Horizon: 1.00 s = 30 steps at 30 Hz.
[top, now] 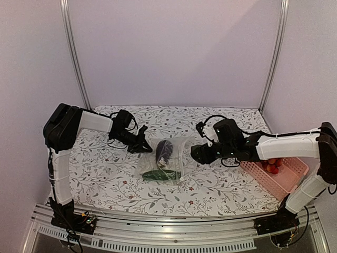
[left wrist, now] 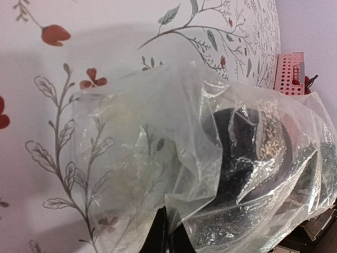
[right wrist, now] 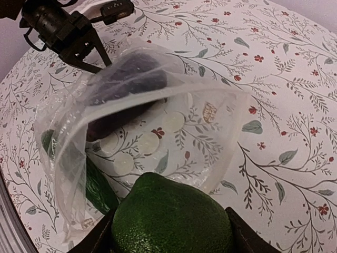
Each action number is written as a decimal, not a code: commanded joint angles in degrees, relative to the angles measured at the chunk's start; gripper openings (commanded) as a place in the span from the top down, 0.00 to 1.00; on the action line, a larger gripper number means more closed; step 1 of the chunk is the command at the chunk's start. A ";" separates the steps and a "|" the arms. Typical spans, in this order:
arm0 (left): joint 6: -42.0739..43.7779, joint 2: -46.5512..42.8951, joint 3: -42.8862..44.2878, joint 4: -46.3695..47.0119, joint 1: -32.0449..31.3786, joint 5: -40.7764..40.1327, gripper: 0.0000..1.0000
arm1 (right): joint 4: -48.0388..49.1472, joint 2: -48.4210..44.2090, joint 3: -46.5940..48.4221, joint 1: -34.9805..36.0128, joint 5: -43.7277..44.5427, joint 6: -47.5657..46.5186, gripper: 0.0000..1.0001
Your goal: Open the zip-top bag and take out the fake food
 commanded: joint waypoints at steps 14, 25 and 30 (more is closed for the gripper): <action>0.04 0.20 1.84 -0.25 0.90 0.30 1.00 | -21.41 -24.11 -7.70 -28.97 -1.27 10.50 0.54; 0.01 0.27 1.75 -0.14 0.92 0.31 1.00 | -29.85 -24.50 -10.50 -35.07 5.17 17.69 0.47; -0.04 0.38 1.75 -0.11 0.92 0.45 1.00 | -31.30 -26.81 -12.82 -35.47 8.43 21.32 0.35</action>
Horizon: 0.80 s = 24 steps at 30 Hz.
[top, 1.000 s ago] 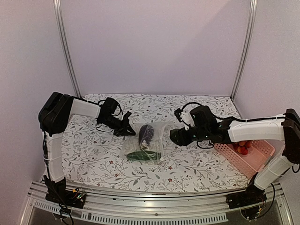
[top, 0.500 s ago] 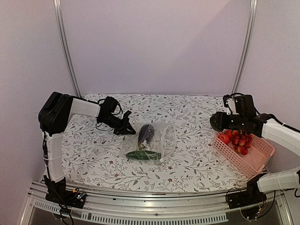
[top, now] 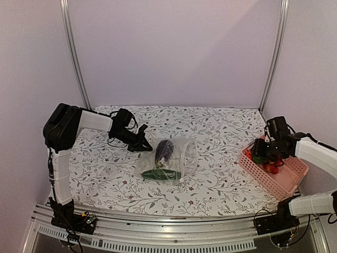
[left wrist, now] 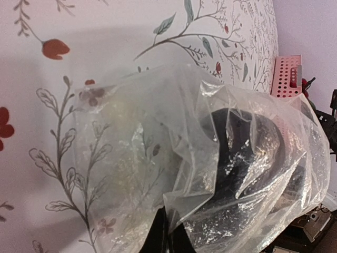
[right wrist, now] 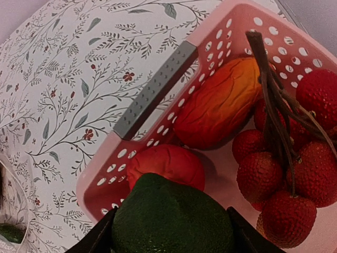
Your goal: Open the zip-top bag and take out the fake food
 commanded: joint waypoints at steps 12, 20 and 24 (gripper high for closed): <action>0.38 -0.06 0.09 0.48 0.67 0.97 1.00 | 4.17 -3.16 1.76 -0.50 -8.57 -4.34 0.16; -0.94 -0.63 -1.13 2.38 0.68 1.37 1.00 | 14.53 -0.79 2.18 4.47 -21.01 -9.78 0.25; -1.38 -0.98 -1.81 2.95 0.62 1.36 1.00 | 18.58 5.04 3.05 9.47 -25.83 -7.05 0.32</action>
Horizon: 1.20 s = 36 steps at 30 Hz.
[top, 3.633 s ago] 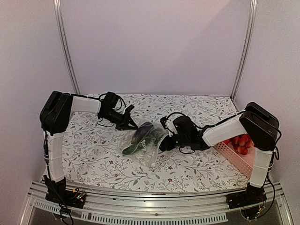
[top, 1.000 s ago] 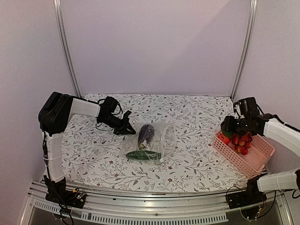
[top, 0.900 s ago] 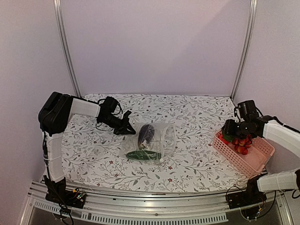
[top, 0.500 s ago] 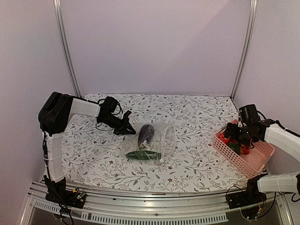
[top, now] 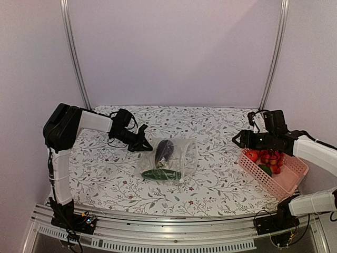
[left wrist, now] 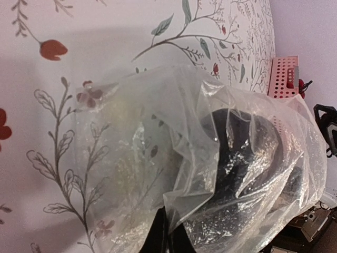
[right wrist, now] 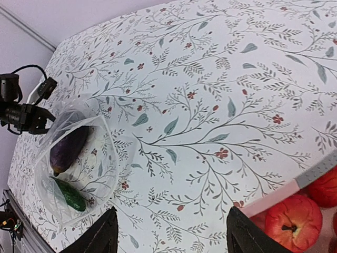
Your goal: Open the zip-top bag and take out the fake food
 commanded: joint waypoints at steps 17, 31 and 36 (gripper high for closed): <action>-5.63 -2.83 -5.06 7.31 0.33 0.01 1.00 | 21.03 34.59 15.72 15.86 -20.73 20.45 0.40; -8.75 -2.91 -6.05 10.58 -2.42 -0.30 1.00 | 22.81 50.83 27.59 20.36 -25.30 24.98 0.47; -9.44 -3.14 -6.35 11.47 -3.63 -0.22 1.00 | 23.79 54.51 30.50 21.23 -25.88 26.57 0.45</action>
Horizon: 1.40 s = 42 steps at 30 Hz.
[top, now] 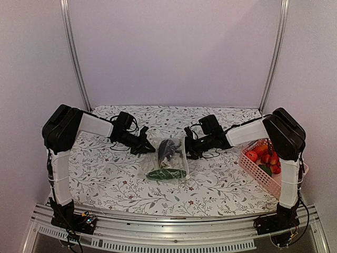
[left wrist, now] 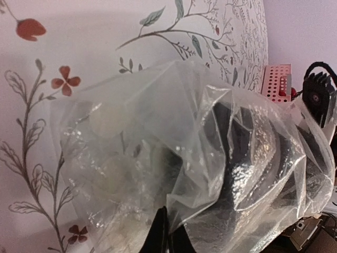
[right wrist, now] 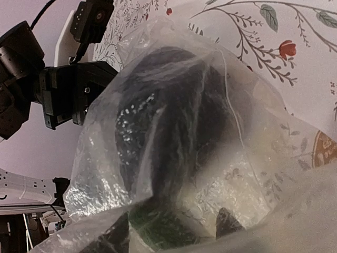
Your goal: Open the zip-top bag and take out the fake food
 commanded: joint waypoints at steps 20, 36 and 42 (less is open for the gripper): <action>-0.39 0.48 3.59 2.45 -7.61 2.59 1.00 | 1.65 10.71 9.61 2.60 -1.19 4.29 0.30; -2.55 -4.65 -5.38 4.92 0.46 -1.52 1.00 | 0.83 -0.79 0.80 -0.28 2.53 0.99 0.62; -2.00 -4.57 -5.26 3.28 2.65 -3.03 1.00 | -2.30 -6.74 -2.73 -0.67 3.25 -1.85 0.63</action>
